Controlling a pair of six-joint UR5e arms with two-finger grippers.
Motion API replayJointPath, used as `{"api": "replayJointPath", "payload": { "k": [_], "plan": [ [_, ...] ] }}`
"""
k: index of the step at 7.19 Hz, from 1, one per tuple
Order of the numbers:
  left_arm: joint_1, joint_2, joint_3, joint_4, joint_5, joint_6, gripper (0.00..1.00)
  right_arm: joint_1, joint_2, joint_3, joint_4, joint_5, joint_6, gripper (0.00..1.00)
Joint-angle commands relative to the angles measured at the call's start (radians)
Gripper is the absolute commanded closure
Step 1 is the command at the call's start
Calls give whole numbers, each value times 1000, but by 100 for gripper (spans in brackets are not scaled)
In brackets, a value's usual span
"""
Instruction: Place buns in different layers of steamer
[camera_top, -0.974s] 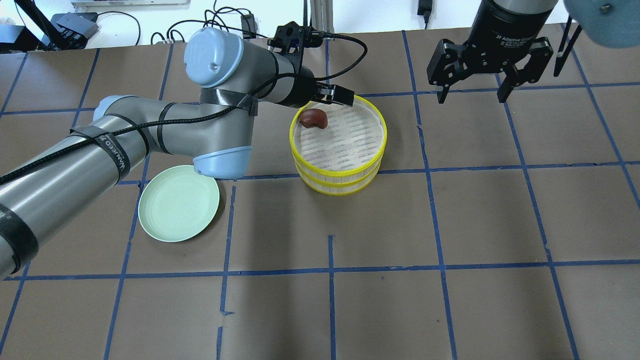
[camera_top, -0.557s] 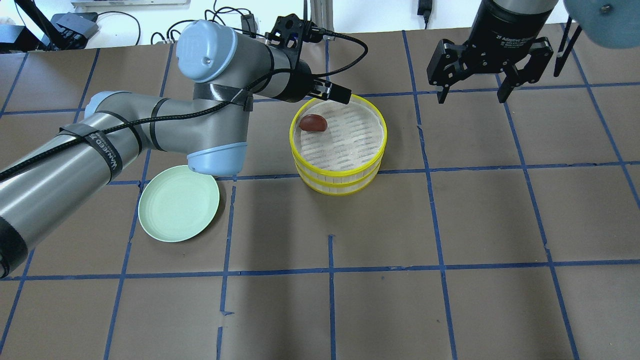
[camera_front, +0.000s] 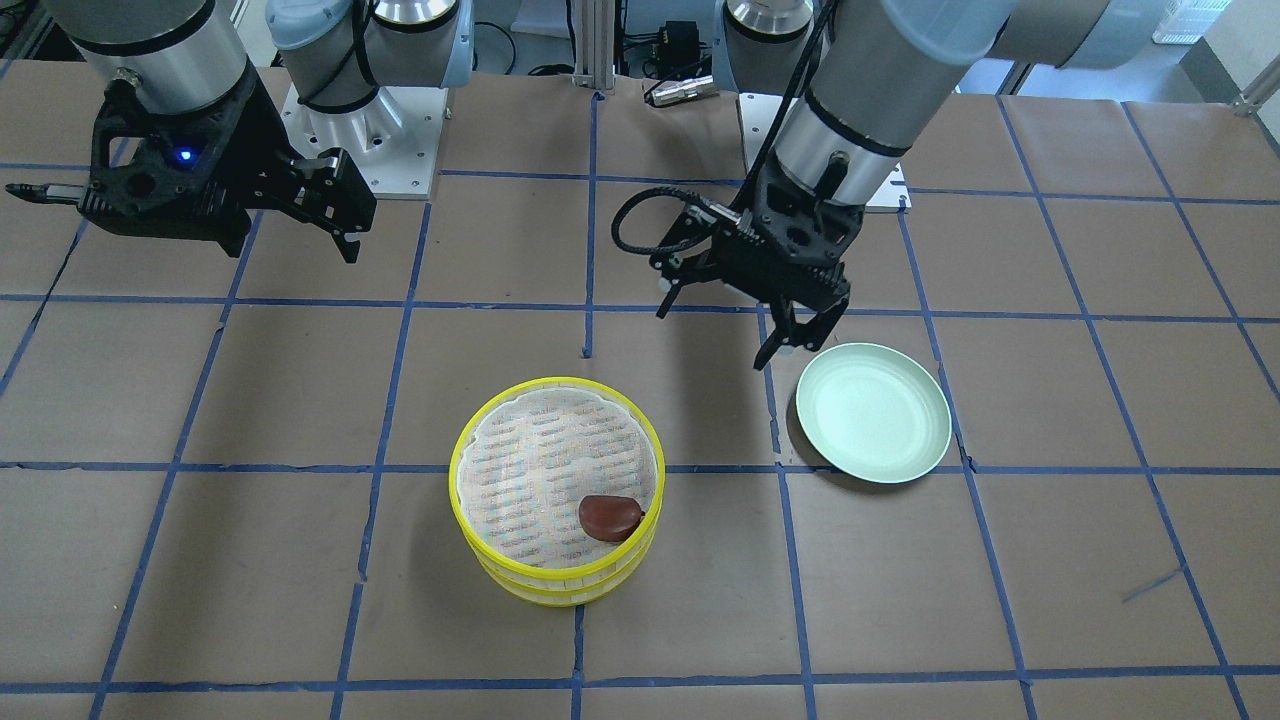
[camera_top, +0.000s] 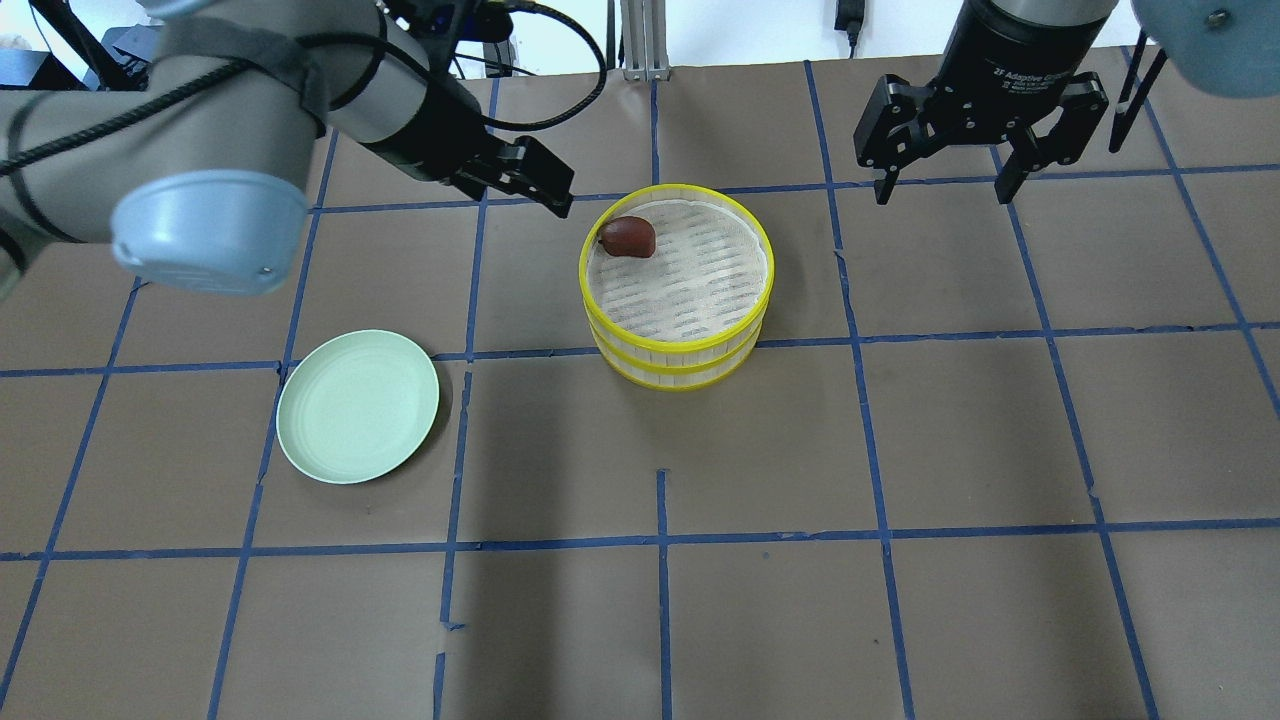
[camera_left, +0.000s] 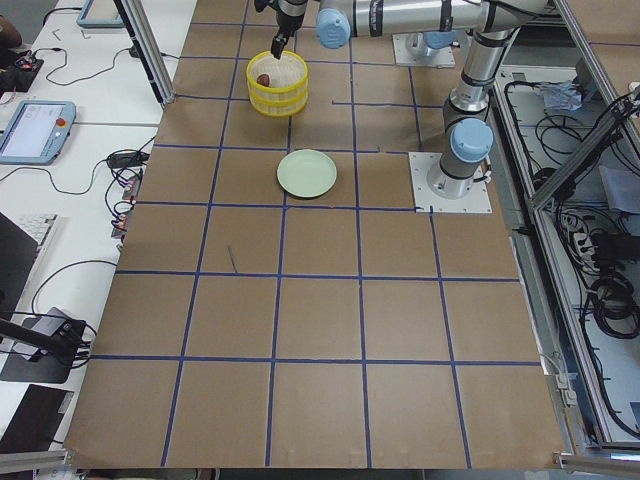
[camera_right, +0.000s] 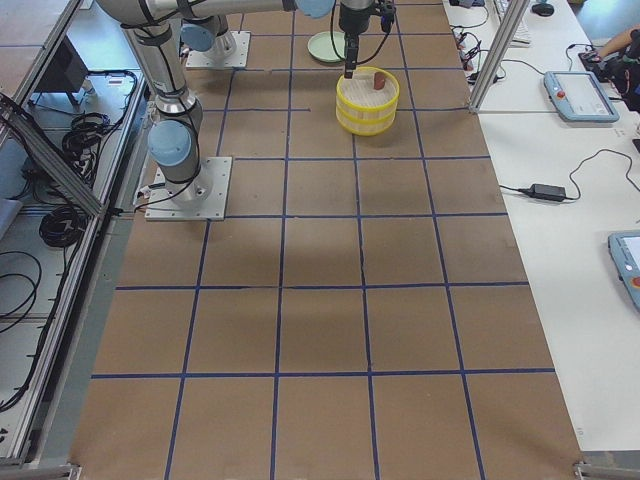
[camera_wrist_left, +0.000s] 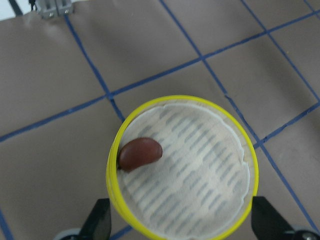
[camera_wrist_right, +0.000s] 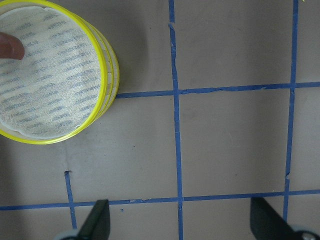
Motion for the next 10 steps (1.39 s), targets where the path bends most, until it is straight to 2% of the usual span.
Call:
{"api": "replayJointPath", "payload": {
  "k": [1,2,3,4,10],
  "plan": [
    [119,76,24,-271,146,0,0,0,-3,8,-2,5,2,0],
    [173,85,22,-337,151,-7,0,6,-3,8,-3,12,4,0],
    [173,88,24,-349,172,-26,0,9,-3,8,-3,12,6,0],
    [173,87,22,-347,273,-73,0,9,-3,9,-3,11,6,0],
    [172,99,30,-346,259,-77,0,9,-3,8,-5,12,6,0]
  ]
}}
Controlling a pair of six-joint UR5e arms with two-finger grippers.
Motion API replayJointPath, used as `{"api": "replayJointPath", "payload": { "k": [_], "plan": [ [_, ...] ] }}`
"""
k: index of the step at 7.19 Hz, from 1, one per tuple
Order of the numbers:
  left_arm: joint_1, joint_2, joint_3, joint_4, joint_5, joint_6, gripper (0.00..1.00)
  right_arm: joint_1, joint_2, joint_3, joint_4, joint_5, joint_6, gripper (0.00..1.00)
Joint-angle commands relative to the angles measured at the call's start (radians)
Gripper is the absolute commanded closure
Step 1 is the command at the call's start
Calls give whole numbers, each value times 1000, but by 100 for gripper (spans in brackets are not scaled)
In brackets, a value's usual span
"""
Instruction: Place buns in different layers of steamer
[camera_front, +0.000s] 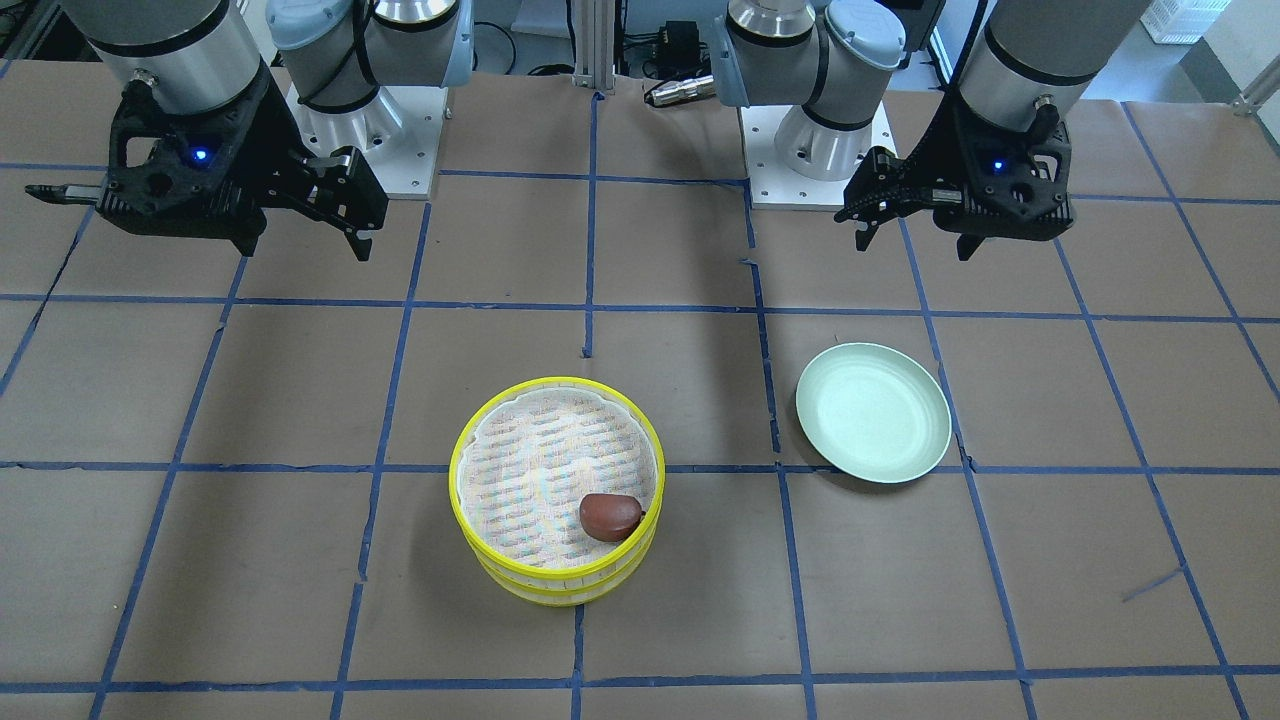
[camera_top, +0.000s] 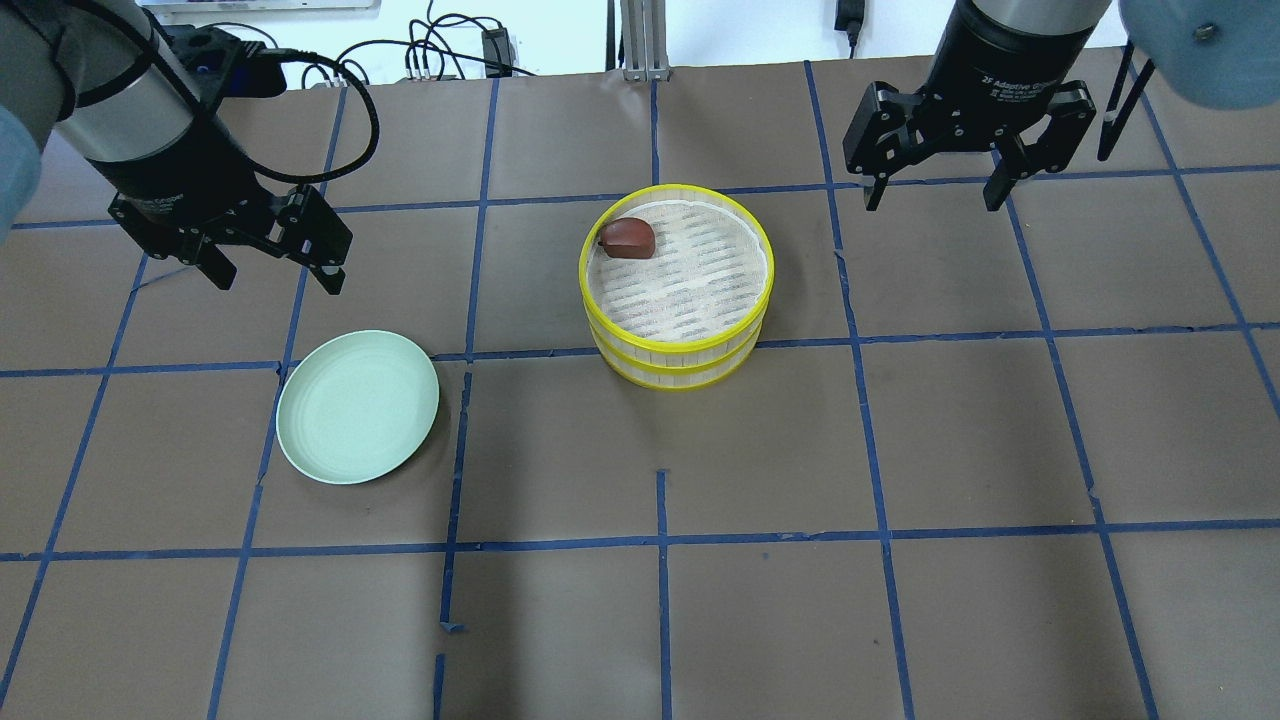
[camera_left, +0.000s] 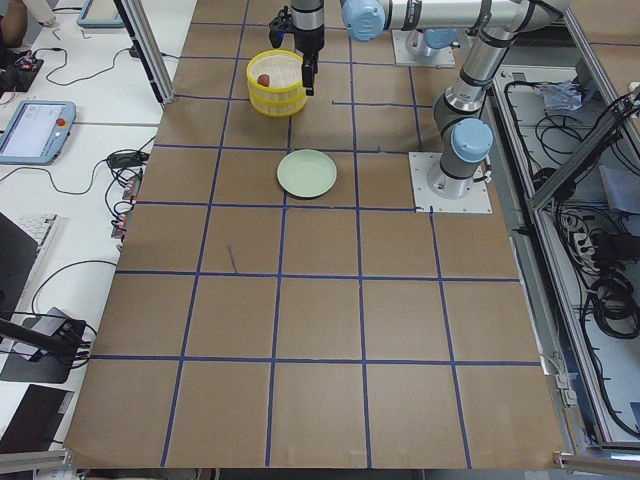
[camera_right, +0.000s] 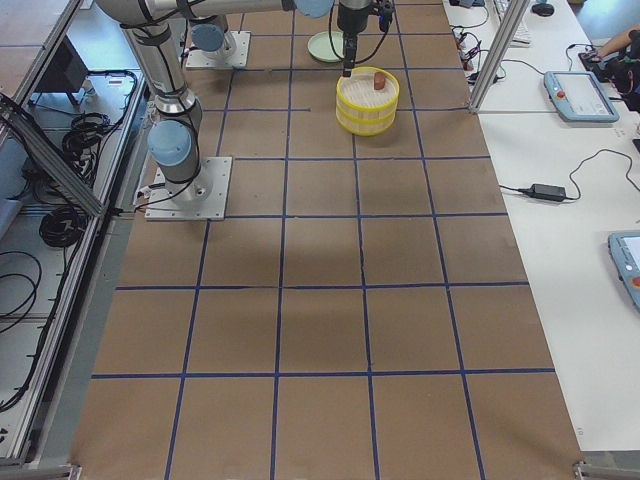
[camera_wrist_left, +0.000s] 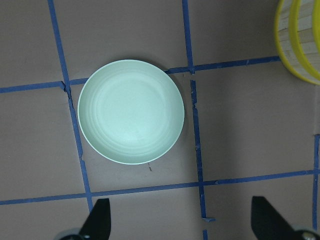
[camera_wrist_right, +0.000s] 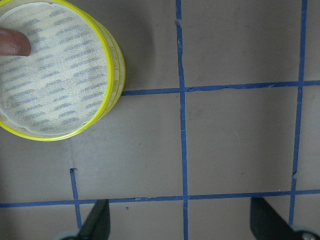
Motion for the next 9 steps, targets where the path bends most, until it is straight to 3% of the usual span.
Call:
{"api": "replayJointPath", "payload": {
  "k": [1,2,9],
  "plan": [
    [-7,1,2,5,-31,-2,0,-1,0,0,-1,0,0,0],
    [-16,2,1,8,-78,-1,0,-1,0,0,-4,0,0,0],
    [-17,11,-18,10,-85,16,0,-1,5,11,-16,-5,3,0]
  ]
}}
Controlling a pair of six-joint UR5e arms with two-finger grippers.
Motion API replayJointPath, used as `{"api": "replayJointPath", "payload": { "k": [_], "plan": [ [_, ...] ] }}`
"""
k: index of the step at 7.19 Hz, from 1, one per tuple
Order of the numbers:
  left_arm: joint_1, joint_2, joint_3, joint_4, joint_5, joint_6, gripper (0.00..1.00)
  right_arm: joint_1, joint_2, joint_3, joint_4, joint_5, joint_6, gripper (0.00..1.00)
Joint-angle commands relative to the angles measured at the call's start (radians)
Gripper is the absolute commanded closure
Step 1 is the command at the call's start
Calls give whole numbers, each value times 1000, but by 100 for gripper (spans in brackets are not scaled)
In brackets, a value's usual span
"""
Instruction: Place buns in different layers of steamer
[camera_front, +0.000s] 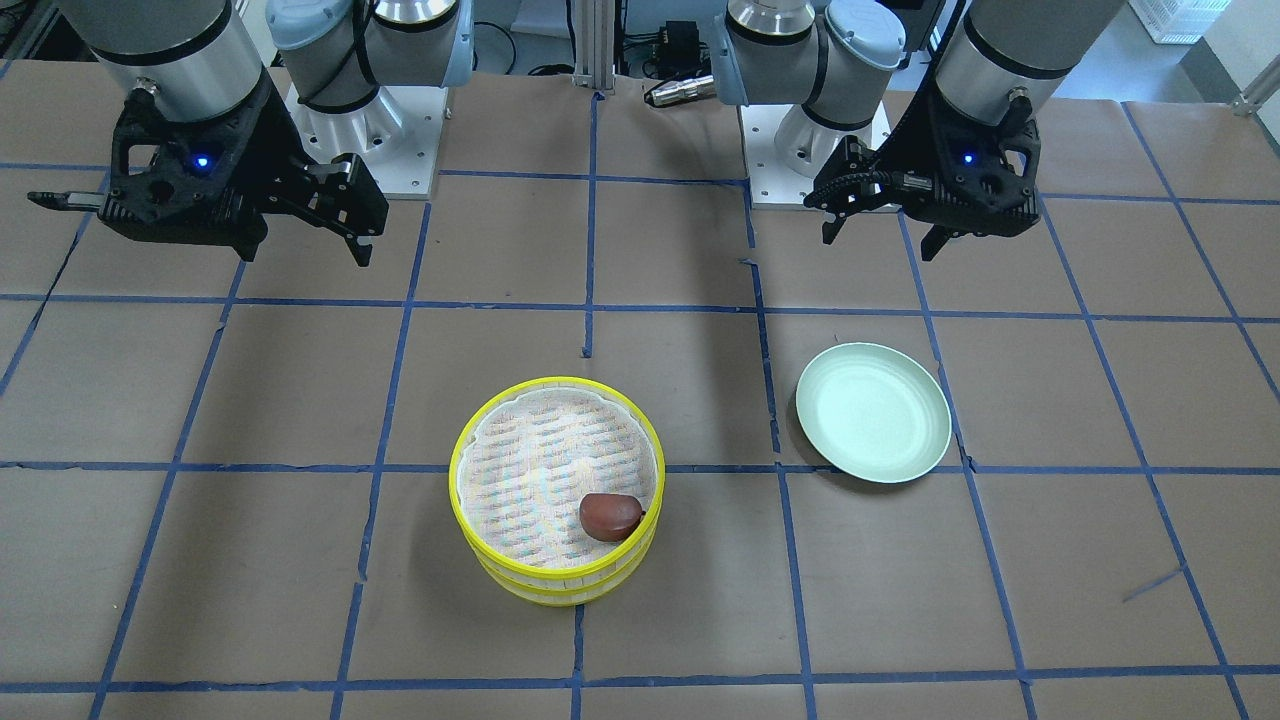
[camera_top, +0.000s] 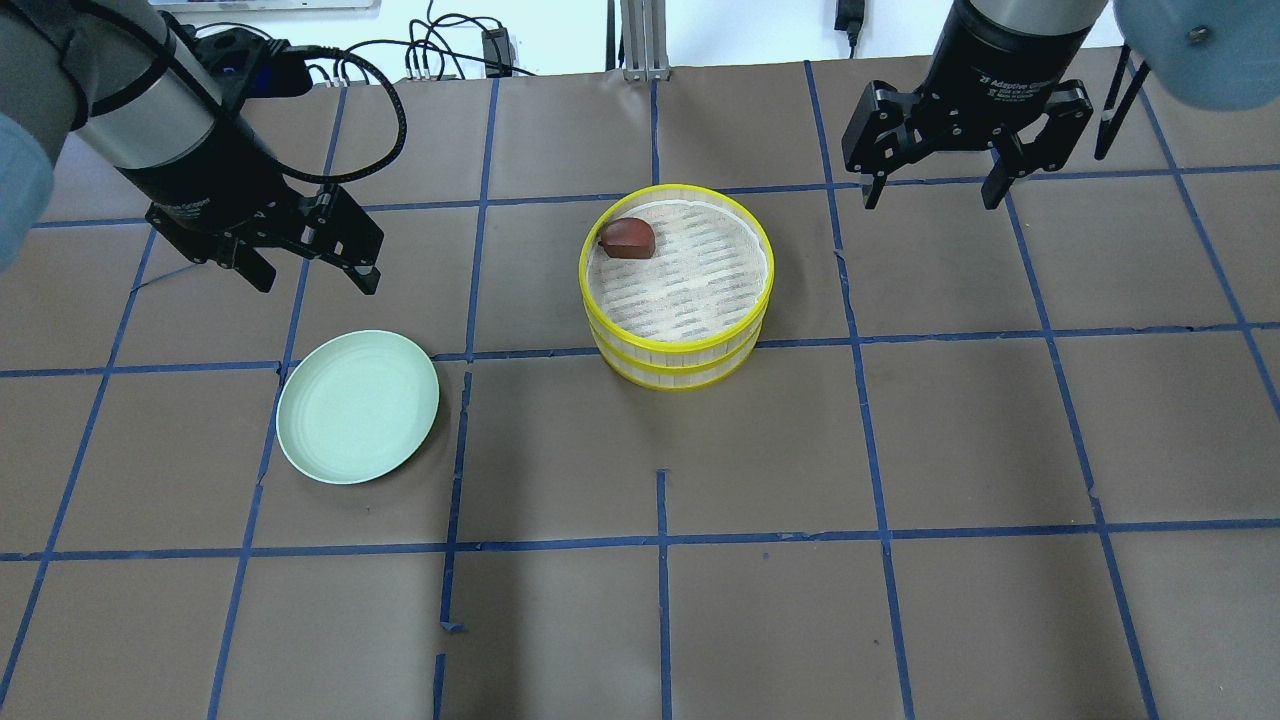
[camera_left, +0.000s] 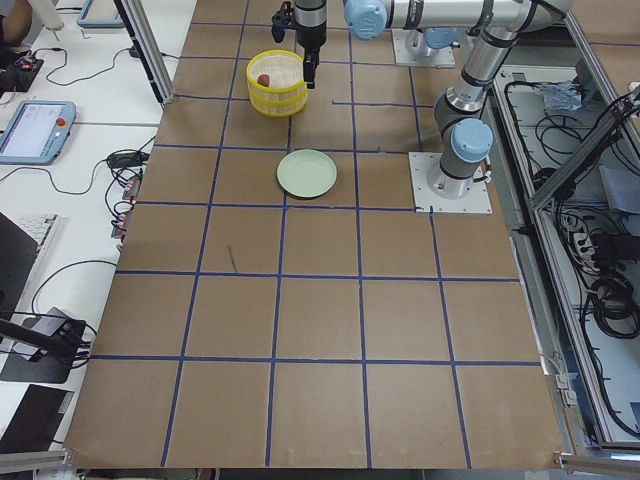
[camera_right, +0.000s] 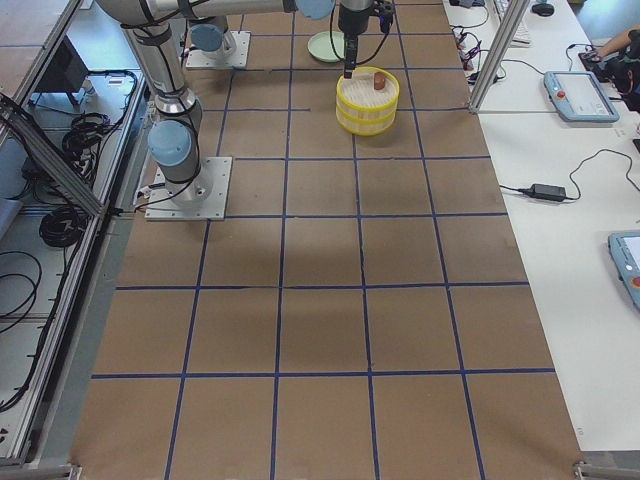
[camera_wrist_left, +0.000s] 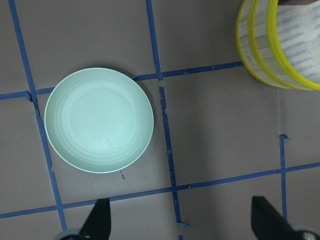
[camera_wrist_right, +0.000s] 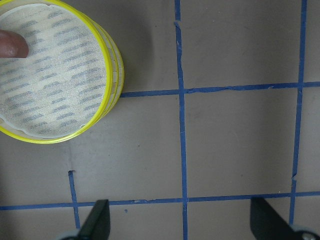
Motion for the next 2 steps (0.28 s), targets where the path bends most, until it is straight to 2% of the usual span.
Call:
{"api": "replayJointPath", "payload": {
  "k": [1,2],
  "plan": [
    [0,0,-2,0,-1,2,0,-1,0,3,-4,1,-1,0],
    [0,0,-3,-2,0,5,0,1,0,3,-5,2,1,0]
  ]
}}
